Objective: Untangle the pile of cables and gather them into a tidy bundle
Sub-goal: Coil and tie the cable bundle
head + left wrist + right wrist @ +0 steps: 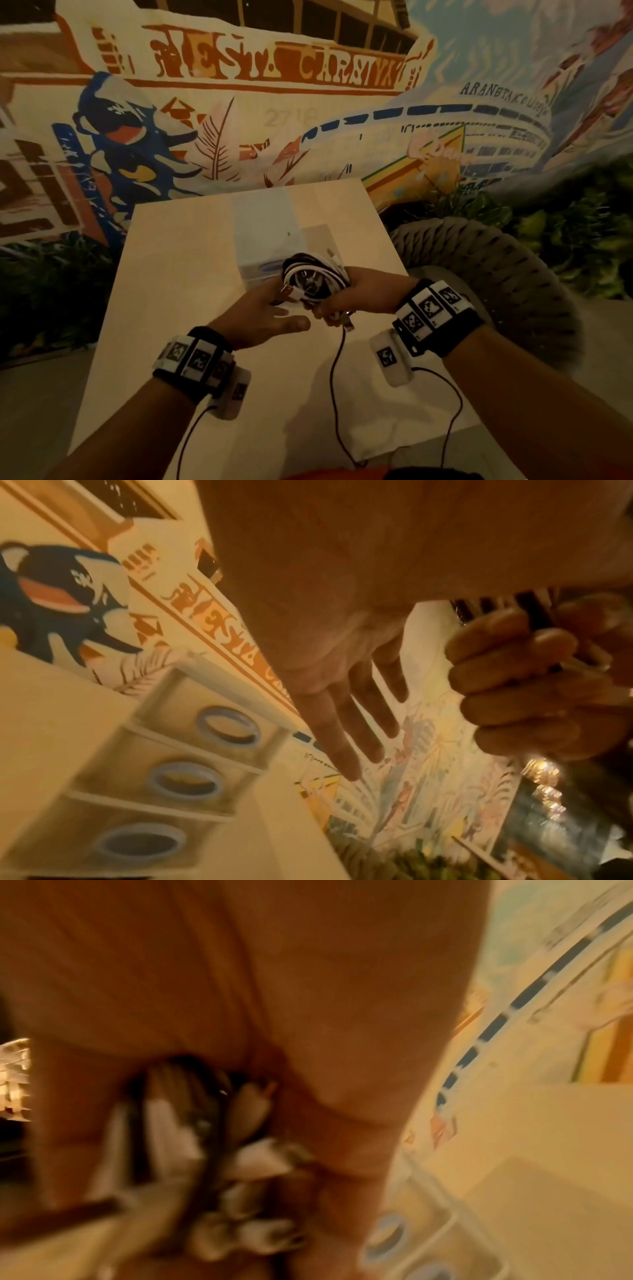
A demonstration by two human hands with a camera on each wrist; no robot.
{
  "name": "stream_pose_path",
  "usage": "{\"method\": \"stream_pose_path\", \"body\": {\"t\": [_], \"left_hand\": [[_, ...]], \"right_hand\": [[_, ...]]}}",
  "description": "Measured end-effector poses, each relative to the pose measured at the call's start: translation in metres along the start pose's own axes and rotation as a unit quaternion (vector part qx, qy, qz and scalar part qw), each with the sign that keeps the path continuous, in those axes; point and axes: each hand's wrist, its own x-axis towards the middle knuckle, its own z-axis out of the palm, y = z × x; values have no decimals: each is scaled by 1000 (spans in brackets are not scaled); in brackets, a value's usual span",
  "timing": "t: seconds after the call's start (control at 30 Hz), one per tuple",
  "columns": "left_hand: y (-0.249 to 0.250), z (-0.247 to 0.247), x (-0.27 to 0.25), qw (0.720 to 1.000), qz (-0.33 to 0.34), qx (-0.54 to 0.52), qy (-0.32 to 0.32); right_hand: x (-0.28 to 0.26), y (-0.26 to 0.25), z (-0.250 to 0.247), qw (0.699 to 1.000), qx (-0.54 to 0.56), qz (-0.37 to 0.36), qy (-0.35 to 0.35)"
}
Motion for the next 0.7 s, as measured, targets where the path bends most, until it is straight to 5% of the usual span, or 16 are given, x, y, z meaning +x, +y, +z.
{"method": "stream_pose_path", "body": {"t": [0.37,0.7], "left_hand": [[42,18,-3,976,127,-174,-27],[32,18,1,981,98,-158,56]], "right_hand": [[-4,-19,17,994,24,-80,-64],[0,0,28,995,36,-68,-60]]}}
